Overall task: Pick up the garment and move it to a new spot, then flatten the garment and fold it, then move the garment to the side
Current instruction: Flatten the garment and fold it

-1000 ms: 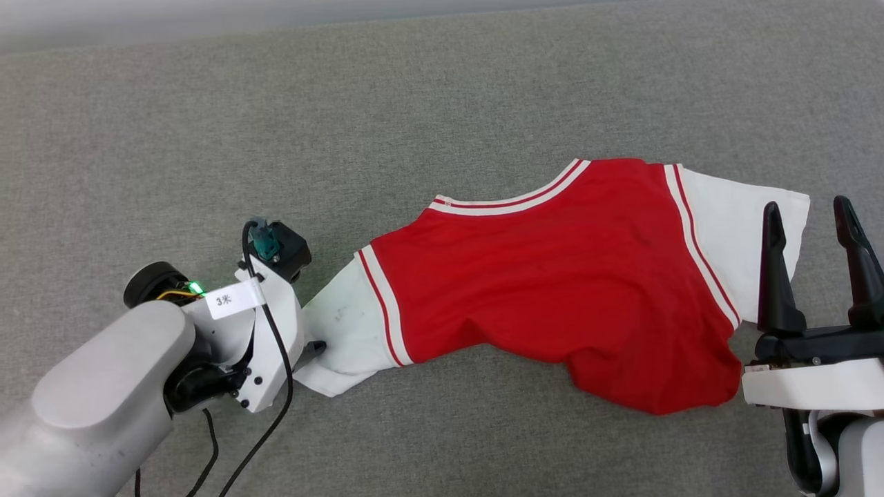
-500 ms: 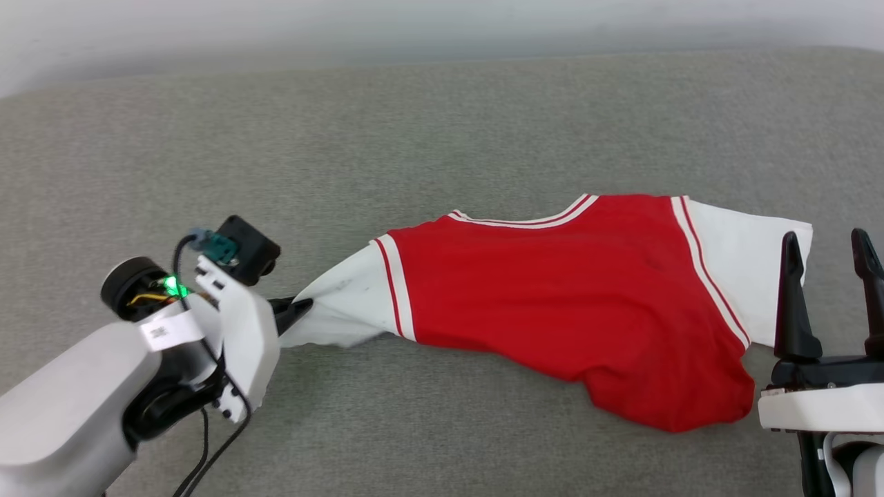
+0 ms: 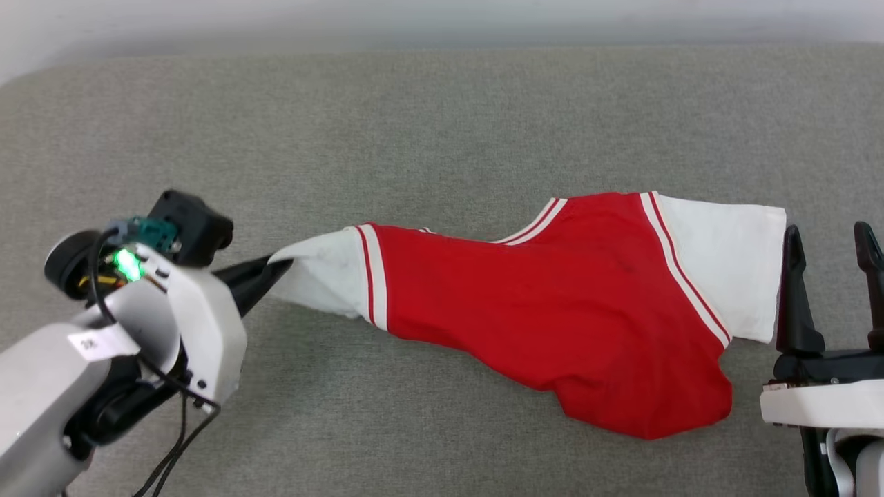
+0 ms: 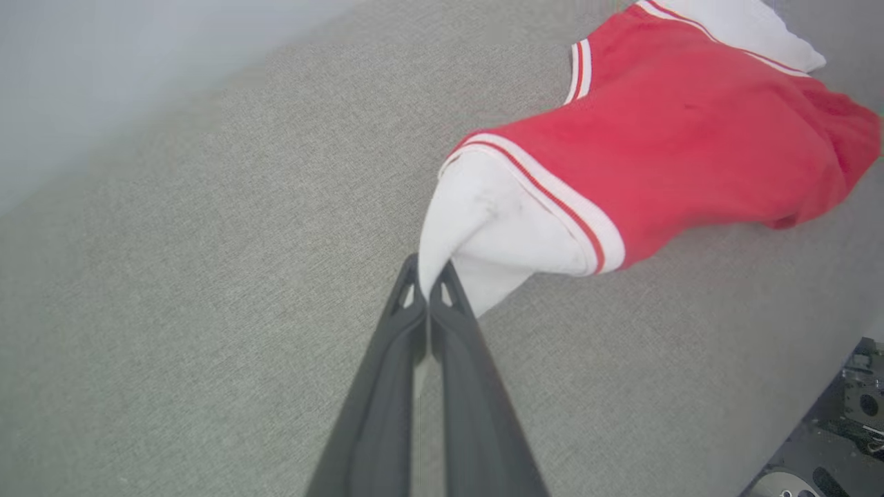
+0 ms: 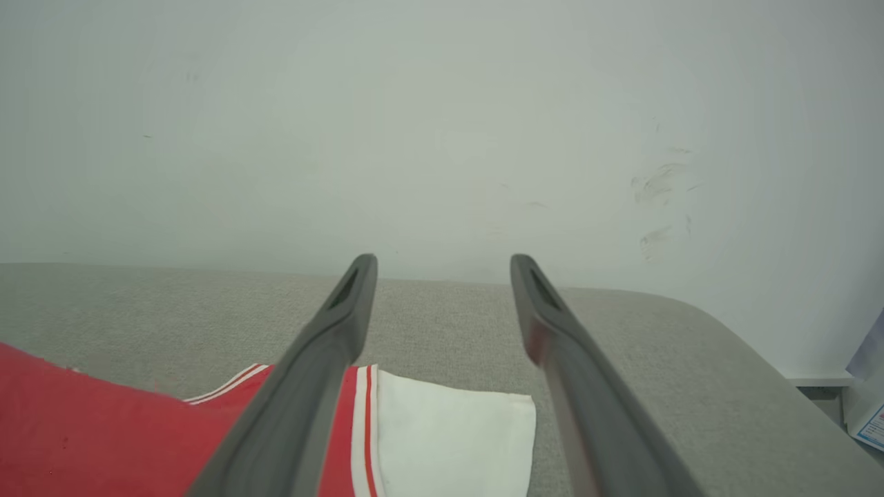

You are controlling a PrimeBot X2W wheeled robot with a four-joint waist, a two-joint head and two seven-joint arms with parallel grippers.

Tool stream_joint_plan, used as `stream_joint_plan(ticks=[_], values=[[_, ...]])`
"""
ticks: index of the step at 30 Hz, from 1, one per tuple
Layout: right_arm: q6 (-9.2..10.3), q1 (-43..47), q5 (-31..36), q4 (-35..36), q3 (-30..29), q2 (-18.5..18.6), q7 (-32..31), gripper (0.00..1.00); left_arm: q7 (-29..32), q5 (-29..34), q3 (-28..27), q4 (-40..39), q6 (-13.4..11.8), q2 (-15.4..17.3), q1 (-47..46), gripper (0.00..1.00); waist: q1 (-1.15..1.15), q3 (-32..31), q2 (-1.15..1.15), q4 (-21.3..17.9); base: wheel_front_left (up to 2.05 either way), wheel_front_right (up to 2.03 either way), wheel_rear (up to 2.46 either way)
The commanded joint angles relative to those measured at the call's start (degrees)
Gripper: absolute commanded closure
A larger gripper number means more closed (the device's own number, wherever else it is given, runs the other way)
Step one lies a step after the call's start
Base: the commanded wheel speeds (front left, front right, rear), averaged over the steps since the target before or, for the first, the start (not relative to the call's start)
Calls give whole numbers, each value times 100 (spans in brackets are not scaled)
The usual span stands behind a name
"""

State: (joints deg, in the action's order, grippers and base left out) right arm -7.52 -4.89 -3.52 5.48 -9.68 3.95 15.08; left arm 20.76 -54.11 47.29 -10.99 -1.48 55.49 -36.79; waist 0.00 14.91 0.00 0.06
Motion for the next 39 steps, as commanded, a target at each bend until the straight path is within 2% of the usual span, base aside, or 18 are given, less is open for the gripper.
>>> stream_joint_plan(ticks=[1, 7, 14, 22, 28, 29, 30, 35, 37, 39], values=[[6, -102, -10, 17, 15, 38, 13, 0, 10, 64, -21, 65, 47, -100, -157, 100, 0, 105, 0, -69, 0, 0, 0], [6, -377, -32, -17, 155, 50, 13, 0, 153, 227, 51, 927, 364, -680, -895, 100, 0, 521, 0, -345, 0, 0, 0], [6, -669, 17, 25, 168, 57, 13, 0, 135, 503, 229, 2577, 699, -1252, -1696, 100, 0, 956, 0, -707, 0, 0, 0], [6, -767, 42, 77, 136, 26, 13, 0, -344, 613, 396, 4288, 845, -1727, -2026, 100, 0, 1092, 0, -922, 0, 0, 0], [6, -698, 81, 39, 72, 11, 13, 0, -638, 651, 670, 5002, 878, -1918, -2008, 100, 0, 971, 0, -875, 0, 0, 0], [6, -673, 97, 35, 61, 9, 13, 0, -707, 636, 696, 5045, 883, -1940, -2021, 39, 0, 926, 0, -847, 0, 0, 0], [6, -651, 109, 33, 57, 8, 13, 0, -824, 676, 722, 5067, 885, -1953, -2063, 0, 0, 876, 0, -819, 0, 0, 0], [6, -511, 132, -18, 2, 25, 13, 0, -1563, 817, 773, 5045, 883, -2041, -2185, 0, 0, 547, 0, -625, 0, 0, 0], [6, -436, 142, -48, -34, 51, 13, 0, -2000, 796, 641, 4940, 786, -2095, -2084, 0, 0, 408, 0, -551, 0, 0, 0], [6, -410, 137, -77, -84, 111, 13, 0, -2513, 781, 494, 4784, 586, -2098, -1887, 0, 0, 268, 0, -484, 0, 0, 0]])
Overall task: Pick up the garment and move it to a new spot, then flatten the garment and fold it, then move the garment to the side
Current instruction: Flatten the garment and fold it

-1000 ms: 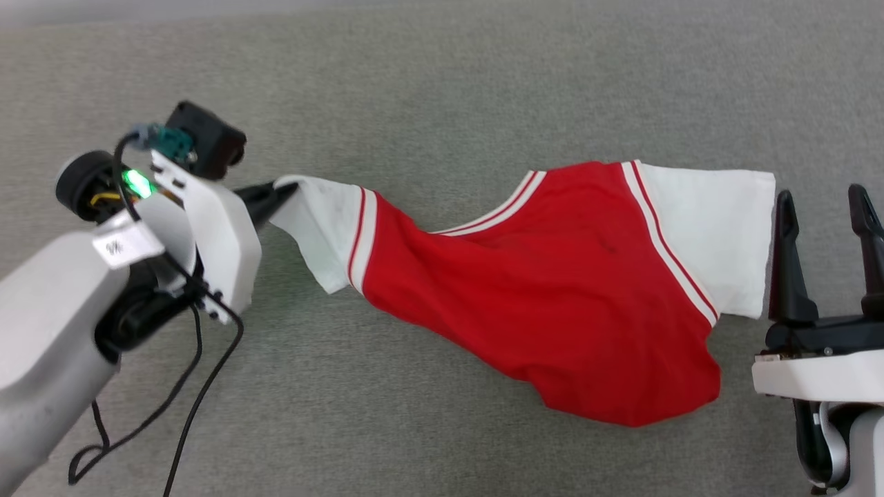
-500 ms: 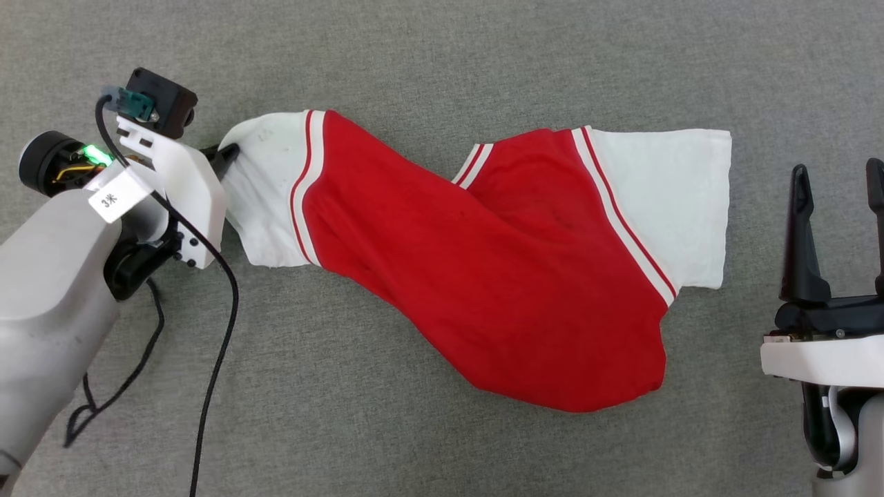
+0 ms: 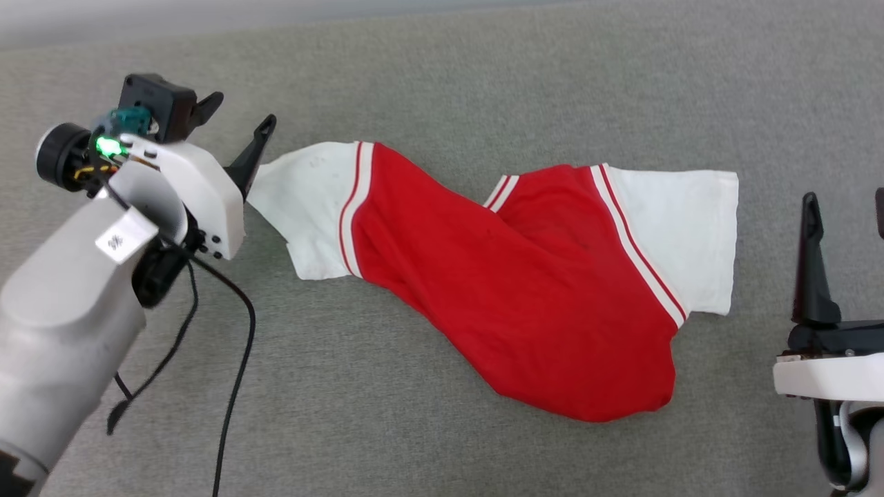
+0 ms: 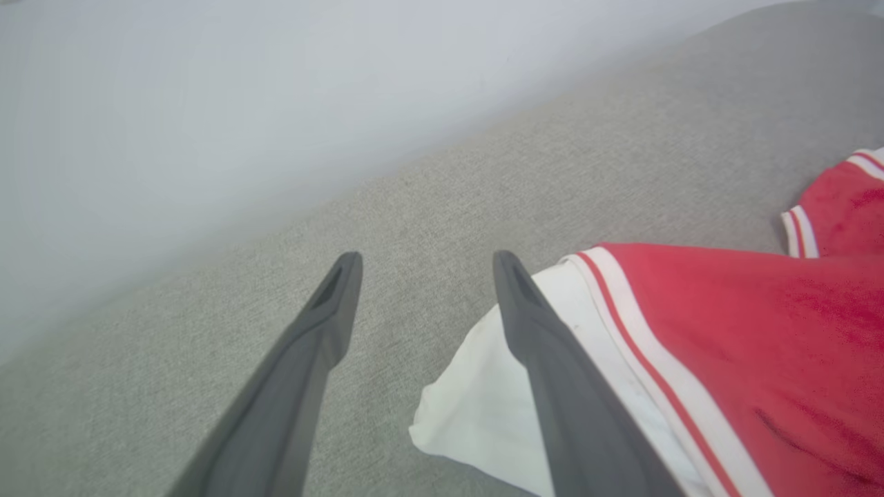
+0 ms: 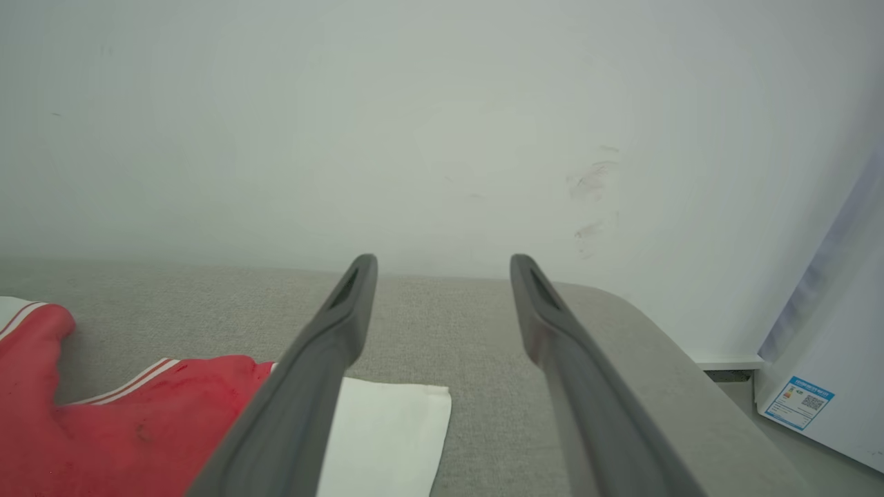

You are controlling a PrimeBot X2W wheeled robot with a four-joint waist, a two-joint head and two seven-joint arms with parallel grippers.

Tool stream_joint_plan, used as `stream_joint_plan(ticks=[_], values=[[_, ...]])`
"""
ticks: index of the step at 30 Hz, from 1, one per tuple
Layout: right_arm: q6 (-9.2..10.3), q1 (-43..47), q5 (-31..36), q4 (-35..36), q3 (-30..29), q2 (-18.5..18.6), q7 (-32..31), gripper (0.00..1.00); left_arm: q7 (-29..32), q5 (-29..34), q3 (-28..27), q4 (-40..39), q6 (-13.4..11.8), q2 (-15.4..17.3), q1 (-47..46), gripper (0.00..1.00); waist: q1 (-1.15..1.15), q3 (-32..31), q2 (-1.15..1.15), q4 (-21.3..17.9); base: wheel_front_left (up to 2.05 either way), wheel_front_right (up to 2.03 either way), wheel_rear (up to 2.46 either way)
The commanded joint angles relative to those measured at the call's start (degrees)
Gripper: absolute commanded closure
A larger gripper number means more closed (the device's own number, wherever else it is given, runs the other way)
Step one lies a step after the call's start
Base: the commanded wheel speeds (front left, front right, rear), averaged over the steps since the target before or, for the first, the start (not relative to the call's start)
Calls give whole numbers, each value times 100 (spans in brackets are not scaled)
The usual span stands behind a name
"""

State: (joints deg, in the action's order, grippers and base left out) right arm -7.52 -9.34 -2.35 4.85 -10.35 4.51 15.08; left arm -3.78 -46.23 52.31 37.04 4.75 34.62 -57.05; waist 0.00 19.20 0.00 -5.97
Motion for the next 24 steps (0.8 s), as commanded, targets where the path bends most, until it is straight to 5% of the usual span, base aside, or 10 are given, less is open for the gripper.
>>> stream_joint_plan(ticks=[1, 6, 14, 19, 24], values=[[6, 45, 20, -27, -35, 99, 13, 0, -274, -6, -59, -120, -149, 7, 267, 0, 0, -222, 0, 151, 0, 0, 0], [6, -59, -40, -162, -25, 491, 13, 0, -1037, 115, -381, -918, -925, 166, 956, 0, 0, -489, 0, 322, 0, 0, 0], [6, -720, -435, -668, 338, 1647, -679, 0, -1137, 861, -1626, -3047, -2367, 397, 2643, 0, 0, -654, 0, 609, 0, 0, 0], [6, -1137, -931, -947, 919, 2599, -1955, 0, -1140, 1532, -2144, -3854, -2725, 244, 3520, 0, 0, -573, 0, 788, 0, 0, 0], [7, -1482, -1781, -1356, 1553, 3352, -3297, 0, -1140, 1994, -2534, -4218, -2718, -177, 3998, 0, 0, -357, 0, 974, 0, 0, 0]])
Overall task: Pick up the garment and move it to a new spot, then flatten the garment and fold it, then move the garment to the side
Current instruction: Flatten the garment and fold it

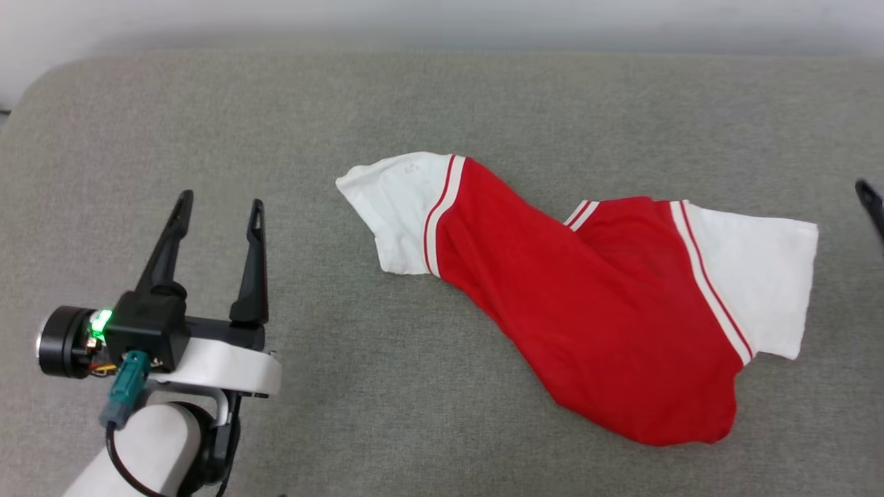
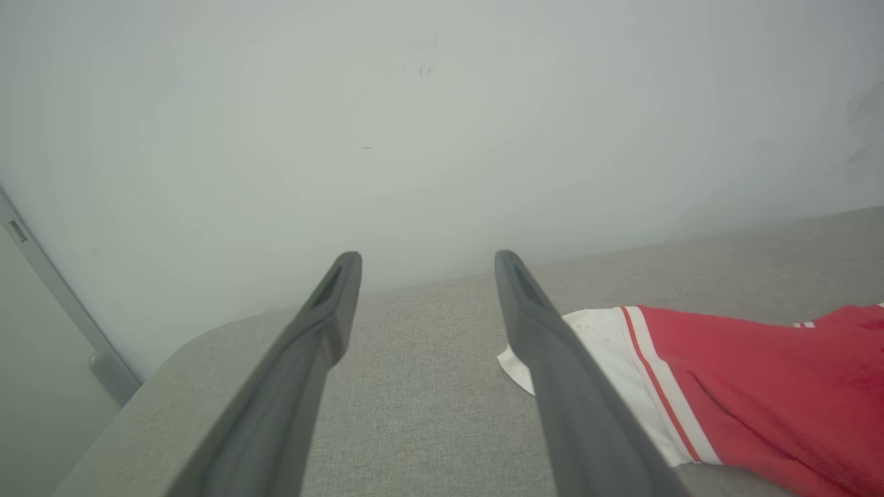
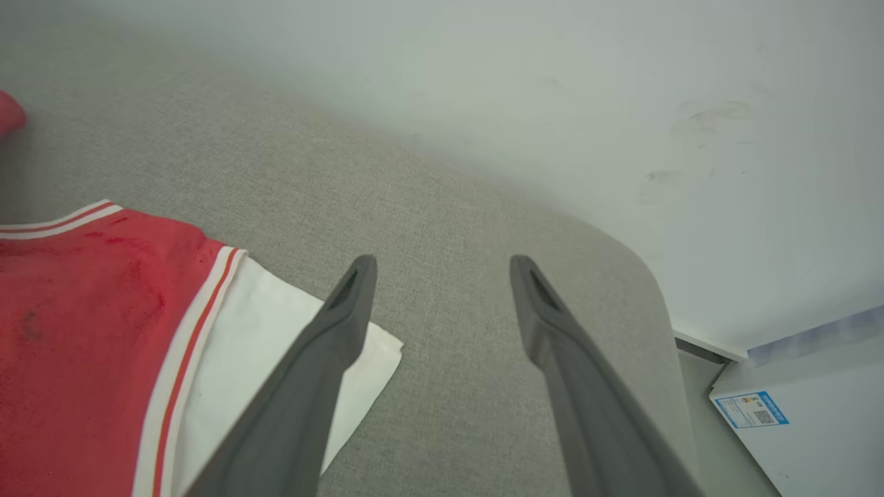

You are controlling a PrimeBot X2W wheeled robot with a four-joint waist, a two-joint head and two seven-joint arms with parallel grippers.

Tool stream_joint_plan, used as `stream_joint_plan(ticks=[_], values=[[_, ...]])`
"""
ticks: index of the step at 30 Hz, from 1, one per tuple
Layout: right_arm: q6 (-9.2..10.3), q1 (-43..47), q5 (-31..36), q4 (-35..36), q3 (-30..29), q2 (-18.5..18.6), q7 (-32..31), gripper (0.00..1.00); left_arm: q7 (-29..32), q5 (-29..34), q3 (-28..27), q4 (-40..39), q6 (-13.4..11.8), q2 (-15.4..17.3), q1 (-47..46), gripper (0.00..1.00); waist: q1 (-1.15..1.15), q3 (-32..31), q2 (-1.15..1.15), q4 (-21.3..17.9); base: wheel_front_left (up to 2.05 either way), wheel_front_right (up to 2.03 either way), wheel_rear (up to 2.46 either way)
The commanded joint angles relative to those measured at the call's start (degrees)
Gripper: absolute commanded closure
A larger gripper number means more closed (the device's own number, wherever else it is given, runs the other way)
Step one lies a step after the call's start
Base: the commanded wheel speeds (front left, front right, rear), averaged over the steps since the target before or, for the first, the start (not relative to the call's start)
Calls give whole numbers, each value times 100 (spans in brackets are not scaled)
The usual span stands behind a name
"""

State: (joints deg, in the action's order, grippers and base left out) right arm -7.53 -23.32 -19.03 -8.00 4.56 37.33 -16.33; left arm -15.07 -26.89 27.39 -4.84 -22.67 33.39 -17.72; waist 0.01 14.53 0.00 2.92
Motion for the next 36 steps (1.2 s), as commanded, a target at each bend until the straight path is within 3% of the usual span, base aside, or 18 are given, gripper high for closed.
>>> stream_joint_plan(ticks=[1, 5, 9, 15, 22, 25, 26, 27, 36], values=[[8, -125, -303, -129, 198, 195, -416, 0, -13, 140, -112, -58, 46, -136, 127, 0, -1, 164, 0, 112, 0, 0, 0], [8, -310, -903, -384, 594, 566, -1295, 0, -12, 474, -375, -191, 153, -546, 299, 0, -1, 413, 0, 253, 0, 0, 0], [8, -559, -1289, -598, 788, 741, -1740, 0, -12, 724, -571, -146, 381, -923, 319, 0, -1, 681, 0, 438, 0, 0, 0], [8, -800, -1201, -1032, 979, 831, -1890, 0, -14, 1011, -767, -29, 689, -1282, 297, 0, -1, 926, 0, 634, 0, 0, 0], [-7, -538, -1399, -1731, 1452, 594, -2201, 0, -13, 1305, -1112, 85, 1034, -1629, 360, 0, -1, 992, 0, 698, 0, 0, 0], [-9, -563, -1456, -1757, 1486, 575, -1978, 0, -14, 1417, -1267, 129, 1151, -1723, 432, 0, -1, 937, 0, 618, 0, 0, 0], [-9, -597, -1430, -1739, 1505, 611, -1854, 57, -14, 1451, -1312, 149, 1186, -1743, 443, 0, -1, 914, 0, 591, 0, 0, 0], [-9, -648, -1419, -1743, 1478, 638, -1726, 100, -14, 1486, -1353, 166, 1228, -1760, 445, 0, -1, 890, 0, 562, 0, 0, 0], [8, -1084, -1161, -2294, 686, 629, -297, 100, -13, 1662, -1649, 356, 1616, -1874, 383, 0, -1, 603, 0, 359, 0, 0, 0]])
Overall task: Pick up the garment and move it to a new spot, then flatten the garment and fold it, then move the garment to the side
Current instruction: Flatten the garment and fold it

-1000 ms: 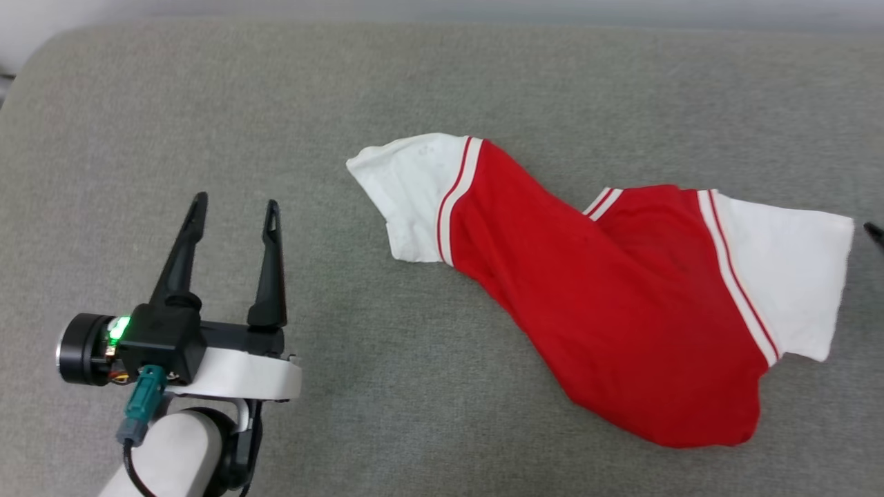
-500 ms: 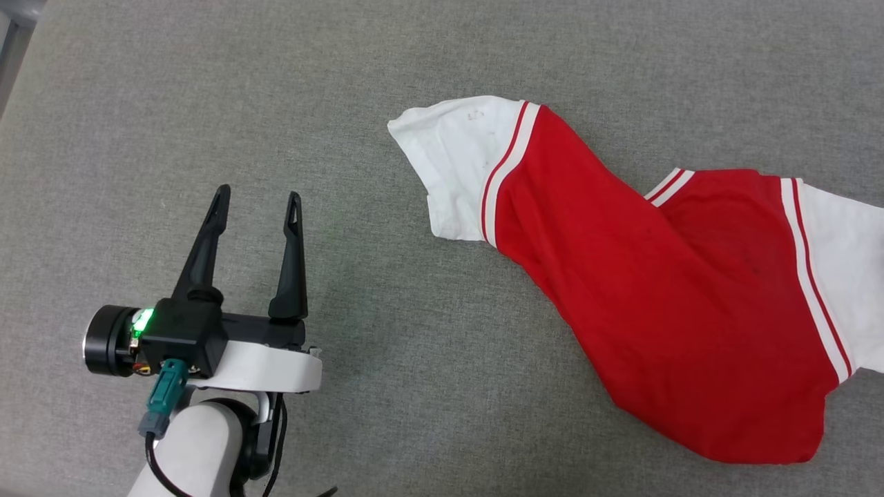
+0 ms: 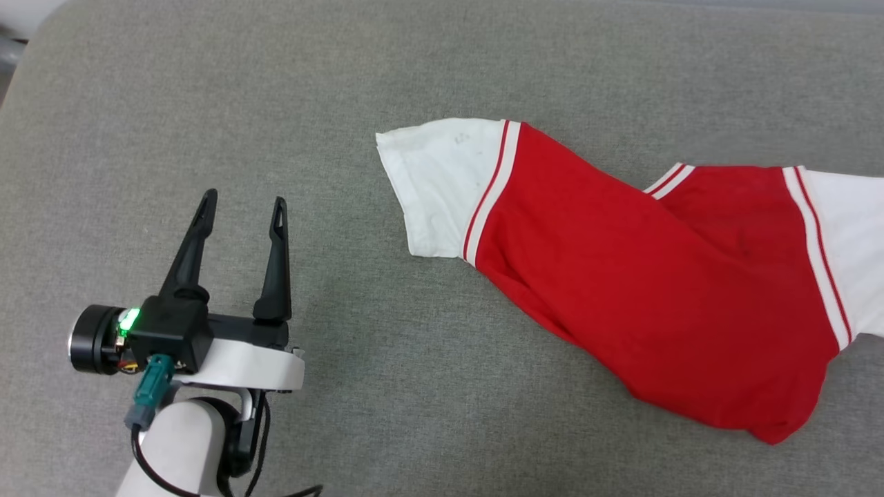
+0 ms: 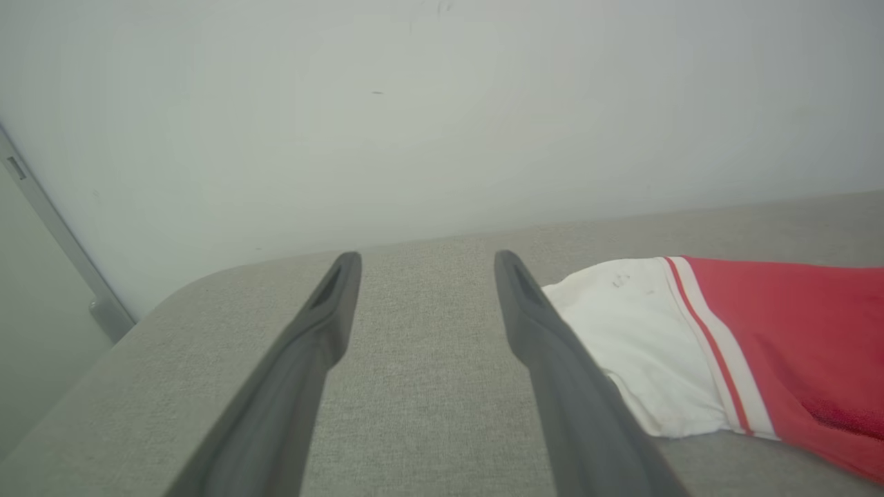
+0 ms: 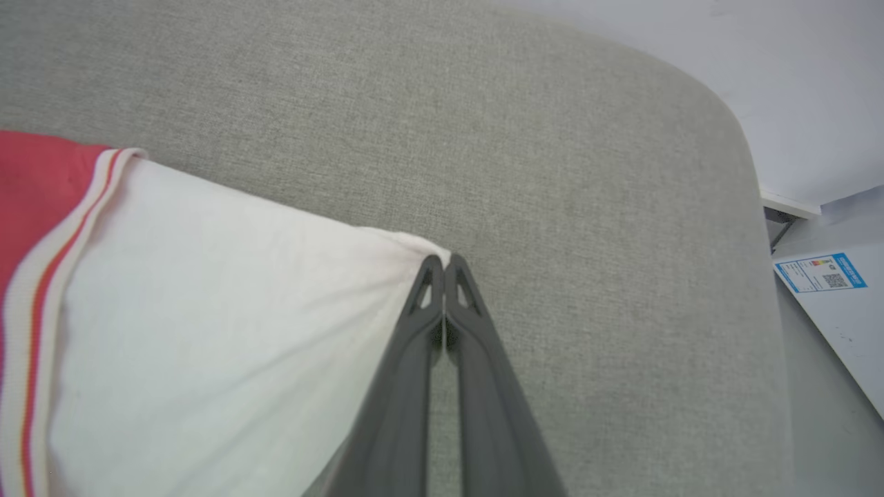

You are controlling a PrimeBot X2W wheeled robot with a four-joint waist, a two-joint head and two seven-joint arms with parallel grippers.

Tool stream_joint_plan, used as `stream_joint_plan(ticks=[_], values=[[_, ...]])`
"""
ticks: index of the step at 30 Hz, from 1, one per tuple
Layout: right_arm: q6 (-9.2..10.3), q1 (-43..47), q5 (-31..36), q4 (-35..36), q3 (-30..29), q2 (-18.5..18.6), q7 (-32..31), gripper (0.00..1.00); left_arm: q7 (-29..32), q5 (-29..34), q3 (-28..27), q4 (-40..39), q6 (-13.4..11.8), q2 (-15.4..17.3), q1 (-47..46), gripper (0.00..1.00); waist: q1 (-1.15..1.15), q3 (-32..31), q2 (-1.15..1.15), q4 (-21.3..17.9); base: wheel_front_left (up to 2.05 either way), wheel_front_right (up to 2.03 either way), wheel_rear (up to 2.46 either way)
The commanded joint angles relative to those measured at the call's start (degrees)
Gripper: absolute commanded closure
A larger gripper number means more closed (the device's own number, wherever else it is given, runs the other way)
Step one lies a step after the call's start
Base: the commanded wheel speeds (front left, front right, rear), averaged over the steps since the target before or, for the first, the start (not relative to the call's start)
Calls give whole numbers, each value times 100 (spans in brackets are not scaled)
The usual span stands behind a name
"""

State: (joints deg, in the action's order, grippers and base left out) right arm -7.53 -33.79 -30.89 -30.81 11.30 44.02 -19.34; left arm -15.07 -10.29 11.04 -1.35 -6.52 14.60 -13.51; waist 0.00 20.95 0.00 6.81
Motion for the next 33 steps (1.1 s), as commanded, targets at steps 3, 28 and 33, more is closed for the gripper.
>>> stream_joint_plan(ticks=[3, 28, 33], values=[[8, 14, 125, -186, -190, -99, 338, 100, -14, 28, -112, 91, 153, 23, -151, 0, 0, -145, 0, -83, 0, 0, 0], [8, 1106, 1047, 1918, -1629, -1211, 1033, 100, 2519, -1708, 1527, 1952, 1384, 1397, -3804, 0, 0, -116, 0, -937, 0, 0, 0], [8, 1149, 1090, 2368, -1645, -1341, 844, 100, 4177, -3077, 2321, 2349, 1387, 1617, -4376, 0, 0, 70, 0, -1119, 0, 0, 0]])
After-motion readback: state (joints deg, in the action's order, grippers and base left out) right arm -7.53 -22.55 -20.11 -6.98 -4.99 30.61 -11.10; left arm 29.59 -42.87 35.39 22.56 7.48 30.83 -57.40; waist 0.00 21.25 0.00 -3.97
